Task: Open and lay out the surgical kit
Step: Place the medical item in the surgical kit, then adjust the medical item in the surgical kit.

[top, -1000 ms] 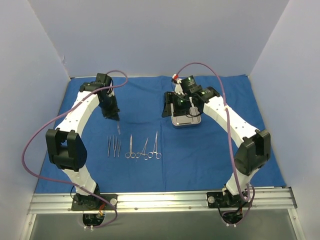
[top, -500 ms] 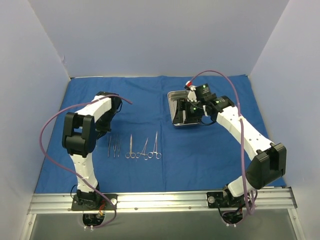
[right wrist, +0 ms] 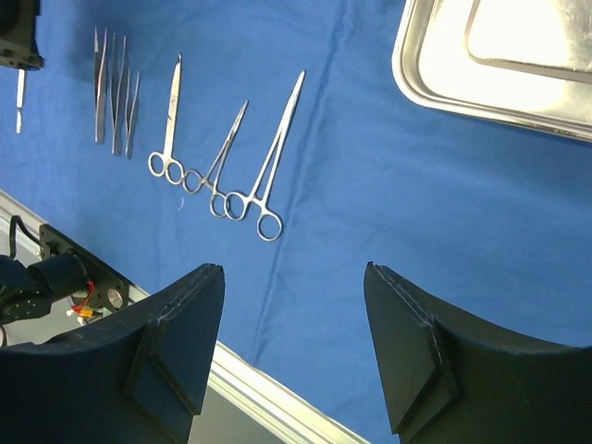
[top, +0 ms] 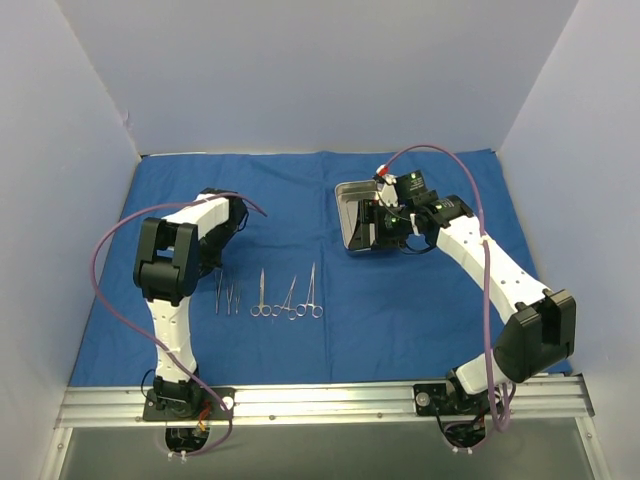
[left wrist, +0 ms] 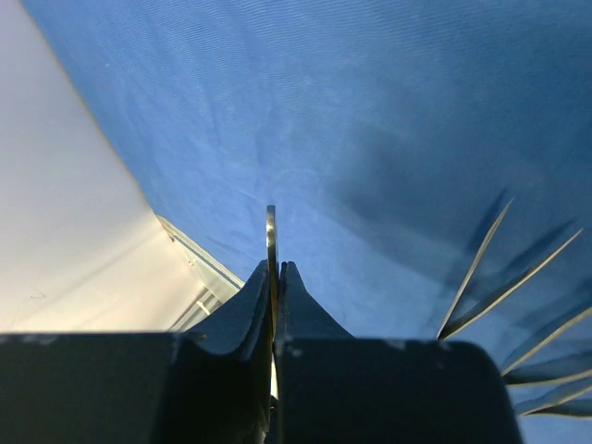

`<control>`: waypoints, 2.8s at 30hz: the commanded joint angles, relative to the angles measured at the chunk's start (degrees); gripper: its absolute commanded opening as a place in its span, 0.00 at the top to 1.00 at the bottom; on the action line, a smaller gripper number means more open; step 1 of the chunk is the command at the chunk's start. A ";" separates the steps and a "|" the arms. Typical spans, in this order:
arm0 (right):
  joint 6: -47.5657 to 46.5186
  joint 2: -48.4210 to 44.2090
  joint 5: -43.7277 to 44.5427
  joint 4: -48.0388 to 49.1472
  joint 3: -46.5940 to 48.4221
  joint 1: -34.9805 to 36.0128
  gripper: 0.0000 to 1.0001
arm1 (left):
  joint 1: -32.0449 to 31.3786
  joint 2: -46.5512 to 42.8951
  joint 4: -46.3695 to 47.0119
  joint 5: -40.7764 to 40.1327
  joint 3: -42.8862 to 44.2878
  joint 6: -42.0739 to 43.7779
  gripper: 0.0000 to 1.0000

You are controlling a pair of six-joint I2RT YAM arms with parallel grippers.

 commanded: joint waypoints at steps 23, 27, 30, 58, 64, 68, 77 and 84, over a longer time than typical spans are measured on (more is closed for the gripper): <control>0.27 0.26 -2.92 2.14 -0.26 -1.14 0.38 | -0.89 6.40 5.48 4.89 -3.59 4.27 0.82; 0.36 0.17 -2.74 2.32 -0.35 -1.14 0.38 | -1.07 6.84 5.30 5.07 -2.98 4.62 0.75; 0.44 0.35 -2.83 2.23 -0.35 -1.14 0.38 | -1.33 6.41 5.21 5.16 -2.80 4.80 0.70; 1.15 0.43 -2.83 2.32 -0.70 -1.40 0.37 | -0.89 -0.71 5.48 12.89 -4.03 8.31 0.43; 1.32 0.79 -2.91 2.50 -0.43 -1.40 0.37 | 1.65 -3.87 6.36 15.79 -4.73 8.66 0.37; 1.41 1.49 -3.35 2.58 -0.35 -1.40 0.37 | 2.09 -7.38 6.53 14.47 -3.51 7.87 0.37; 2.11 2.10 -4.06 3.11 0.00 -1.40 0.37 | 3.50 -7.39 7.41 22.11 -2.27 6.47 0.46; 1.94 2.19 -3.62 2.67 -0.08 -1.40 0.37 | 5.35 -7.39 9.17 24.49 -4.21 5.59 0.53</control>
